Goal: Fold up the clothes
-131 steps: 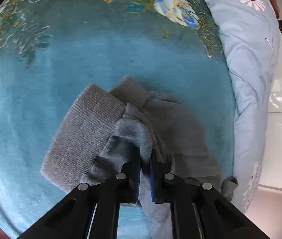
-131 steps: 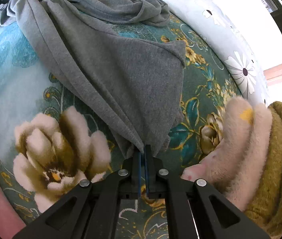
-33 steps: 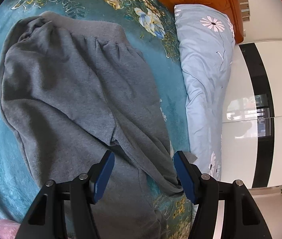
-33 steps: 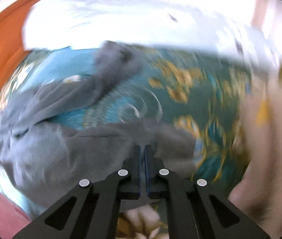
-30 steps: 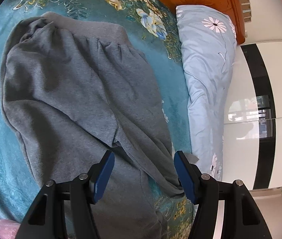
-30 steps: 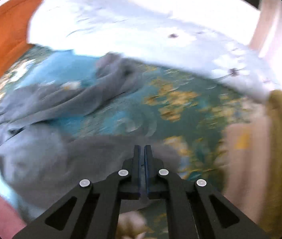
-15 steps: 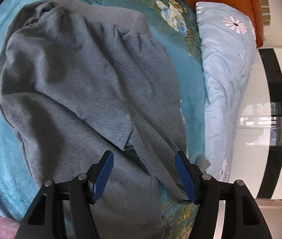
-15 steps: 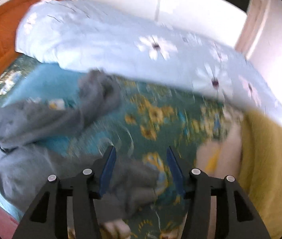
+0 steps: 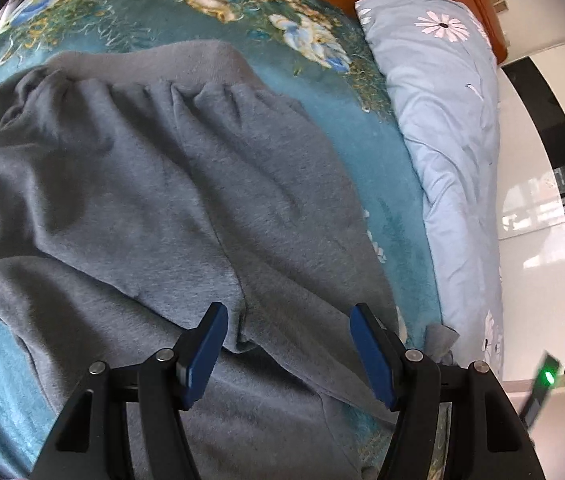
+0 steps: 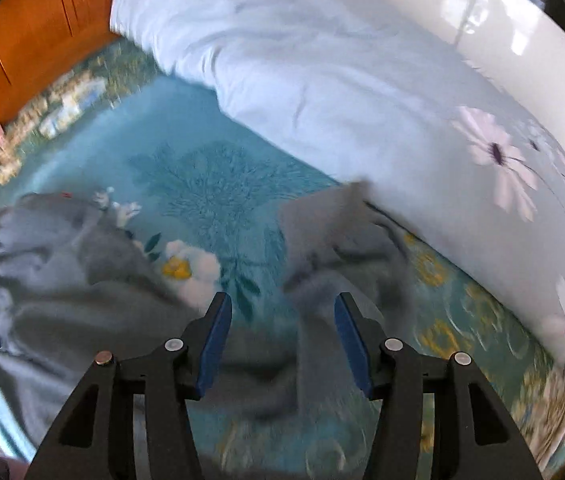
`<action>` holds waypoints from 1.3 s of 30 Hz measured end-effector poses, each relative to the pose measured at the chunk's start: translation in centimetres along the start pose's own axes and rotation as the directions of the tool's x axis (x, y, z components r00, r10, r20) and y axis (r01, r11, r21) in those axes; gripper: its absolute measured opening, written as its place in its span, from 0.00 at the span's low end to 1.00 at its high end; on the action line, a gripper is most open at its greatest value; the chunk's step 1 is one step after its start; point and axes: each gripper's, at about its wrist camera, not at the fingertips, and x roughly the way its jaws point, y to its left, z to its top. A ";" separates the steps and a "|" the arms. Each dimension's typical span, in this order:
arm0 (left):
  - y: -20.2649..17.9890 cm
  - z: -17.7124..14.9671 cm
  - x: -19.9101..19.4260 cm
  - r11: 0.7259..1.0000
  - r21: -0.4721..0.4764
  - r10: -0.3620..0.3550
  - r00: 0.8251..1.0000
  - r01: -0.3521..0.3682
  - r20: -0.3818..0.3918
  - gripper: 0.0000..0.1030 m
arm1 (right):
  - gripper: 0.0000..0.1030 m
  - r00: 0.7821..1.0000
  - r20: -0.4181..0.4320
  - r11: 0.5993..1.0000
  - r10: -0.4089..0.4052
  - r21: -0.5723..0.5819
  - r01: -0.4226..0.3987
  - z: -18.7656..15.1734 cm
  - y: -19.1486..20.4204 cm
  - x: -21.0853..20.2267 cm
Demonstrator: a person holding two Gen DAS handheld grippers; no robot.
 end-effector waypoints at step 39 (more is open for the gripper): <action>1.4 0.1 0.6 0.995 -0.103 -0.003 0.998 -0.003 -0.062 0.66 | 0.08 0.999 -0.015 0.708 0.036 0.706 -0.015 -13.1 -22.1 -3.4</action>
